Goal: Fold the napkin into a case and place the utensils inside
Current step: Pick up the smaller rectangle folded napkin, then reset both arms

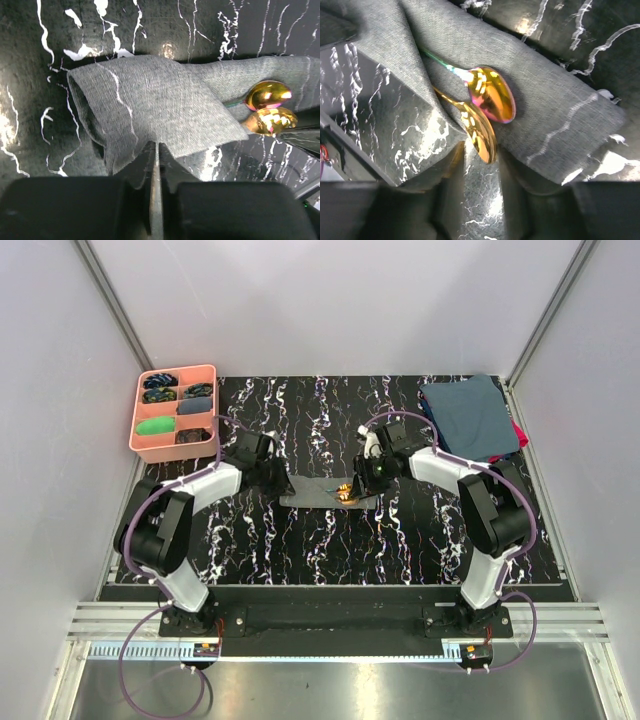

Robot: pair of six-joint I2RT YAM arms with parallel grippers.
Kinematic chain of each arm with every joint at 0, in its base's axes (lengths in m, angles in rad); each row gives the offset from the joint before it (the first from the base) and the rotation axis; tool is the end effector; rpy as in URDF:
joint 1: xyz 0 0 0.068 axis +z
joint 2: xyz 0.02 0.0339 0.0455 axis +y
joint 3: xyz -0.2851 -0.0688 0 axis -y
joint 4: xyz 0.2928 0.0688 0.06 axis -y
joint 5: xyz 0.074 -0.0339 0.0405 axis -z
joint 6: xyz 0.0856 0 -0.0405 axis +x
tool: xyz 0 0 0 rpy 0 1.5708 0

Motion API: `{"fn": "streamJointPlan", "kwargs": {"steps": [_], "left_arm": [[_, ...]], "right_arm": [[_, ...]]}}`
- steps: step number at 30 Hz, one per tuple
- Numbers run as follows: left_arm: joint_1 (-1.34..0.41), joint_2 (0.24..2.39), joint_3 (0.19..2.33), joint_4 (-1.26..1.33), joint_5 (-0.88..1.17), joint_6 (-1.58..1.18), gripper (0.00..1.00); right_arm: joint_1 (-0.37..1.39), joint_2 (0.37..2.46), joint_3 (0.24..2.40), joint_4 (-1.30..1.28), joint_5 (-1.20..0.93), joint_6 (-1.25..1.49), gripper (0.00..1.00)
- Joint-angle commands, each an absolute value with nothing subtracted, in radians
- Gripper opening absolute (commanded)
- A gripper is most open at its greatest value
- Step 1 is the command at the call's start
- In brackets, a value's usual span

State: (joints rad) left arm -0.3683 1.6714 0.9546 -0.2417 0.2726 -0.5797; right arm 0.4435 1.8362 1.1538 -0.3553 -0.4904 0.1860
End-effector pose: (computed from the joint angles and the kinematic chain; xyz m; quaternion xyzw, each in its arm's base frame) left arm 0.3637 -0.1650 0.1220 -0.0589 0.9437 -0.2516 0.2065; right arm 0.3764 0.2234 0.1218 -0.1836 0.9199 0.3018 0.1705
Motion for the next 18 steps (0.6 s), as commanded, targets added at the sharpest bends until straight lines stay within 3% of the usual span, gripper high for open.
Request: {"fn": "streamJointPlan", "kwargs": {"steps": [1,3,4,11,18], "left_arm": [[-0.367,1.539,0.988,-0.255,0.255,-0.566,0.23],[-0.374,1.471,1.002,-0.282,0.247,-0.555,0.29],[-0.38,1.45,1.006,-0.29,0.241,-0.552,0.32],[-0.603,1.199,0.95,-0.293,0.126,-0.583,0.45],[-0.84,0.991,0.674,-0.092,-0.031,-0.704,0.51]], "right_arm": [[0.448,1.75,1.192,-0.365,-0.368,0.187,0.54],[0.448,1.695,1.206,-0.418,-0.292,0.173,0.64],[0.448,1.677,1.213,-0.439,-0.27,0.16,0.99],[0.448,1.442,1.129,-0.532,-0.13,0.156,1.0],[0.449,1.16,0.815,-0.267,-0.164,0.382,1.0]]}}
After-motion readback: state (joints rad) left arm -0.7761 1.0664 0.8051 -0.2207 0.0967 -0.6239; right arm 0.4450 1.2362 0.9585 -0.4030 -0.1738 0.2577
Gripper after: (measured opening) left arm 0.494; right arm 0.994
